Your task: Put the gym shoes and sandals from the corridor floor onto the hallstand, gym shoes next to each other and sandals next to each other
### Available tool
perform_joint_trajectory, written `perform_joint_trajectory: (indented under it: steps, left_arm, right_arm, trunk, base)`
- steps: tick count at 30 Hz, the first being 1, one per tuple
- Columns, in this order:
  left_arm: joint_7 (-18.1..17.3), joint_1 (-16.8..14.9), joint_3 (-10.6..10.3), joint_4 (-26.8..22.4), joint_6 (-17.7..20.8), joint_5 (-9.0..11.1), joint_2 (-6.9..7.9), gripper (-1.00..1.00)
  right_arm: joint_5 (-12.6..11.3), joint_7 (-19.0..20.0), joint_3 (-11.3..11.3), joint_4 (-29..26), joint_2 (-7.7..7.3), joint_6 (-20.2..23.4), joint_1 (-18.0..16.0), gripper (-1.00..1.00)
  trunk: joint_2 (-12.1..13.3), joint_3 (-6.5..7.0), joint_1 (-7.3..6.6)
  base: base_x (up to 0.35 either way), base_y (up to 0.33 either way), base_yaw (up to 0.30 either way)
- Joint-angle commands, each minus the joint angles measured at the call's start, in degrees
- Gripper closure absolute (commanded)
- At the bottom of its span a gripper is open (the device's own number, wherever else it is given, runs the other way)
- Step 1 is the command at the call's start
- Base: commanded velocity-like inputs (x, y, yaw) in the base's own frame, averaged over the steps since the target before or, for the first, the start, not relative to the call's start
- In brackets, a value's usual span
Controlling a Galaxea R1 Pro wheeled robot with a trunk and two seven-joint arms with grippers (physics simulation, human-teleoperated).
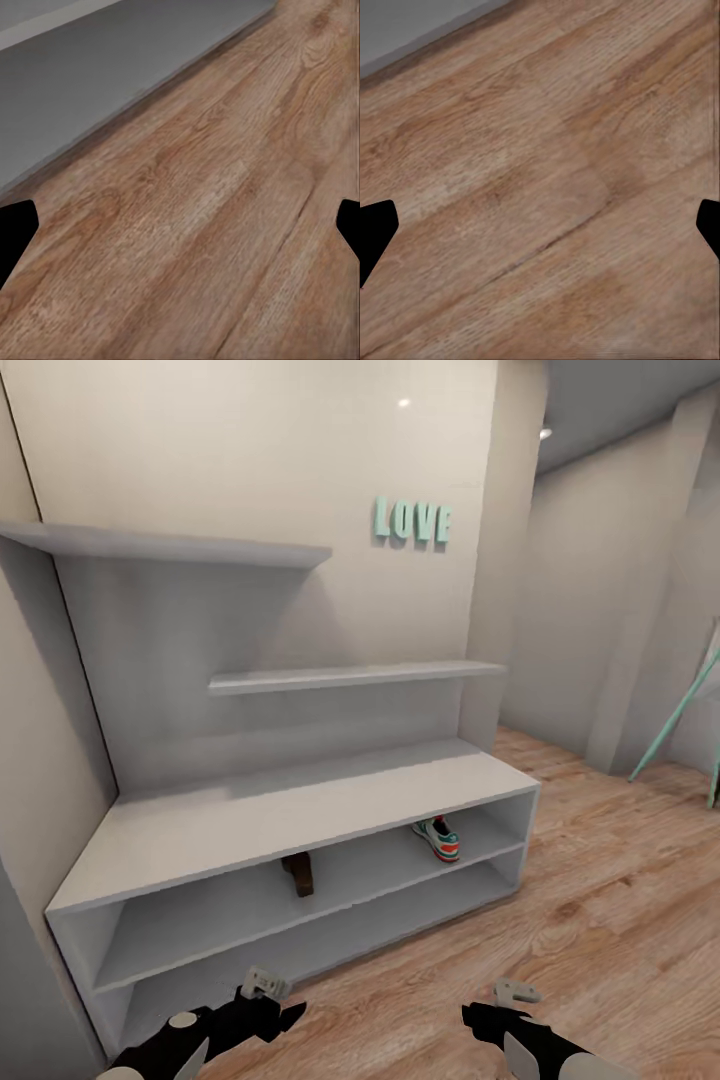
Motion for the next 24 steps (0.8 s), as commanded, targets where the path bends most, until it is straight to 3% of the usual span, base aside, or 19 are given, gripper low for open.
perform_joint_trajectory:
  steps: [1,24]
  left_arm:
    - [0.09,-0.03,-0.25,0.37,-0.89,-0.37,0.05,-1.00]
    - [0.10,0.00,-0.25,1.77,-2.26,-0.38,0.08,-1.00]
  right_arm:
    - [-0.26,-0.04,-0.31,0.03,0.02,-0.09,-0.04,-1.00]
    - [-0.28,-0.07,-0.31,0.03,0.02,-0.11,-0.04,-1.00]
  trunk:
    - [0.39,0.15,-0.24]
    - [9.61,4.47,-5.29]
  base:
    - [0.000,0.000,-0.300]
    - [0.000,0.000,-0.300]
